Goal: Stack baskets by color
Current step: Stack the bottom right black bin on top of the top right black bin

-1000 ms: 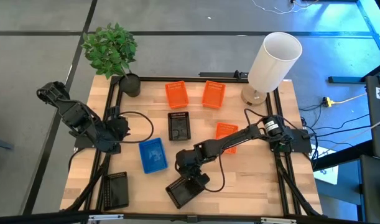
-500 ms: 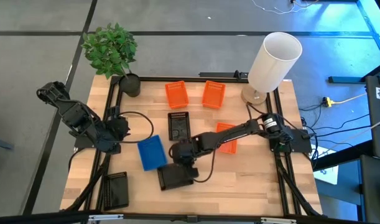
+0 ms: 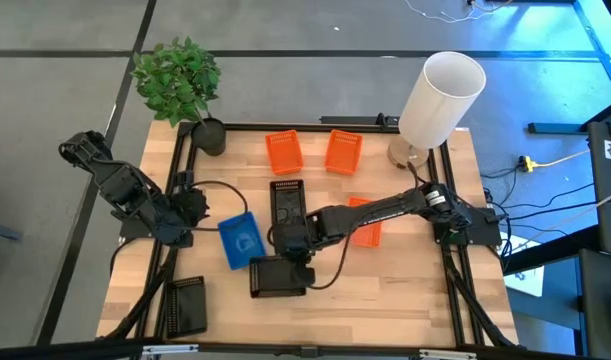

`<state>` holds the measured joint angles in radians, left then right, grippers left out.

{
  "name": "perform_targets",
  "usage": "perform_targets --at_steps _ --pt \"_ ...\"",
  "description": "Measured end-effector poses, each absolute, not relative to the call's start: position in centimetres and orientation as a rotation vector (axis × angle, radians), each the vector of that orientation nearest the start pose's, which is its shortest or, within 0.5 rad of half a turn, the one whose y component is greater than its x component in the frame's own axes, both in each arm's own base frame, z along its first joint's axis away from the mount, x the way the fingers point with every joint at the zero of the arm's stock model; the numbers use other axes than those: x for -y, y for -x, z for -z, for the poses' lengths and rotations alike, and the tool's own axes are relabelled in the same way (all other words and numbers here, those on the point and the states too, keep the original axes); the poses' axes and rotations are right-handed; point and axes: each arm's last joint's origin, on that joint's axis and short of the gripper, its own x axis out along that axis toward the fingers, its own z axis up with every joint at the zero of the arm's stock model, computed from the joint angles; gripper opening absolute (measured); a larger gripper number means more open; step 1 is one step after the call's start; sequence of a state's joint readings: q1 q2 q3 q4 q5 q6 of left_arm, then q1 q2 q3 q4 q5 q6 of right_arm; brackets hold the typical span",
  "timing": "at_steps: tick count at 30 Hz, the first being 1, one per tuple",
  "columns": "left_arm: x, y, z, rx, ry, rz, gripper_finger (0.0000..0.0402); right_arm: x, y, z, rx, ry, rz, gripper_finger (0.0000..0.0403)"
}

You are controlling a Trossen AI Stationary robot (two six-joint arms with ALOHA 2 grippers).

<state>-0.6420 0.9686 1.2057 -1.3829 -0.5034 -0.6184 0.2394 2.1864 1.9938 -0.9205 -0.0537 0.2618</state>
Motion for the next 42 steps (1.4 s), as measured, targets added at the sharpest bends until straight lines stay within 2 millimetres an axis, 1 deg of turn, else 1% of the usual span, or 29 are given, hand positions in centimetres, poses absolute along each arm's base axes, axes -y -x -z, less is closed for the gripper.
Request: perform_targets --at_steps 2,4,8,12,15,19,22,25,31,36,42 --pt "6.8 -11.5 -35.2 -0.938 -0.045 -0.176 0.0076 -10.9 -45.3 -25.2 -1.144 -0.191 -0.028 0.0002" --pt "6.8 -11.5 -35.2 -0.937 -0.035 -0.181 0.0076 -10.6 -45.4 -26.0 -1.113 -0.243 0.079 0.0002" --pt "6.8 -11.5 -35.2 -0.935 -0.024 -0.189 0.0076 -9.8 -45.5 -28.1 -1.009 -0.294 0.304 0.0002" --pt "6.8 -11.5 -35.2 -0.933 -0.024 -0.191 0.0076 -9.0 -45.3 -29.9 -0.93 -0.357 0.462 0.0002" --pt "6.8 -11.5 -35.2 -0.931 -0.024 -0.194 0.0076 -8.1 -45.0 -30.2 -0.889 -0.445 0.604 0.0002" --pt "6.8 -11.5 -35.2 -0.93 -0.023 -0.195 0.0076 -6.1 -44.6 -29.5 -0.912 -0.524 0.756 0.0002" --pt "6.8 -11.5 -35.2 -0.93 -0.023 -0.195 0.0076 -4.4 -44.6 -29.0 -0.925 -0.546 0.821 0.0002" --pt "6.8 -11.5 -35.2 -0.929 -0.021 -0.195 0.0076 -2.9 -44.9 -29.3 -0.847 -0.534 0.884 0.0002" --pt "6.9 -11.6 -35.3 -0.918 -0.013 -0.191 0.0076 -1.1 -45.0 -29.2 -0.835 -0.558 0.925 0.0002" --pt "6.9 -11.6 -35.3 -0.912 0.006 -0.207 0.0076 -0.7 -45.1 -29.1 -0.795 -0.642 0.978 0.0005" --pt "6.8 -11.6 -35.3 -0.889 -0.01 -0.234 0.0076 -0.8 -45.1 -28.9 -0.795 -0.672 0.983 0.0002"
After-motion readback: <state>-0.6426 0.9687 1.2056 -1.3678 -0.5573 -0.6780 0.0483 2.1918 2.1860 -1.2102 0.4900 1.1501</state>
